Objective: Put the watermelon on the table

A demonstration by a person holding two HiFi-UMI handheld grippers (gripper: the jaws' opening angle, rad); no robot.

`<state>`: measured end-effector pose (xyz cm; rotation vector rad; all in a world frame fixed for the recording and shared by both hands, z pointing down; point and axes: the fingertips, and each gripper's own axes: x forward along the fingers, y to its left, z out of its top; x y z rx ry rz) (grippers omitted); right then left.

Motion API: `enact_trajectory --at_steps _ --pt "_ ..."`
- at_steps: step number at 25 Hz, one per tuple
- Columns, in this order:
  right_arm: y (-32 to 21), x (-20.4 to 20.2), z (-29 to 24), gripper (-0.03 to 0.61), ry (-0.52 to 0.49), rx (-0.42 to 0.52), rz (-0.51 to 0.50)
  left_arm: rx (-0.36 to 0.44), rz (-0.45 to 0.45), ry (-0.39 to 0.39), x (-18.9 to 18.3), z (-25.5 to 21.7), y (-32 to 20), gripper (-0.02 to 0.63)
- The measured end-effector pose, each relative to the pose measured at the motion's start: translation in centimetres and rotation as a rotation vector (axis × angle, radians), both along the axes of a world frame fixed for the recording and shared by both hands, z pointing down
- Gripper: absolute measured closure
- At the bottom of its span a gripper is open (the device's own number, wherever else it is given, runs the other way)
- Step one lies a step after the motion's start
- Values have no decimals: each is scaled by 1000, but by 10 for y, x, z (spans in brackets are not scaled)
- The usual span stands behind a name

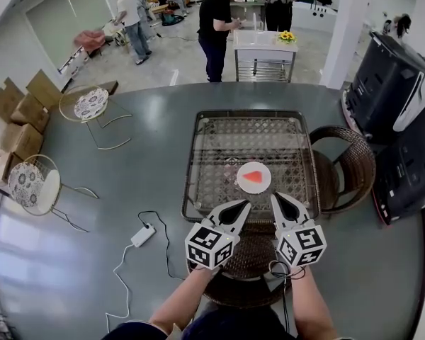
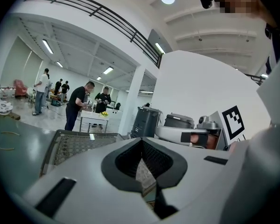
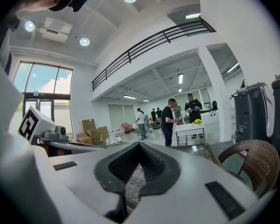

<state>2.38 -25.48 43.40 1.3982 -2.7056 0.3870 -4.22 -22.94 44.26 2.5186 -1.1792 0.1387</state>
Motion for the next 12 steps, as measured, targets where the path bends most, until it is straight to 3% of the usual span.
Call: enact_trajectory --at_steps 12 --pt "2 -3 -6 575 9 11 0 0 6 -8 1 -3 2 607"
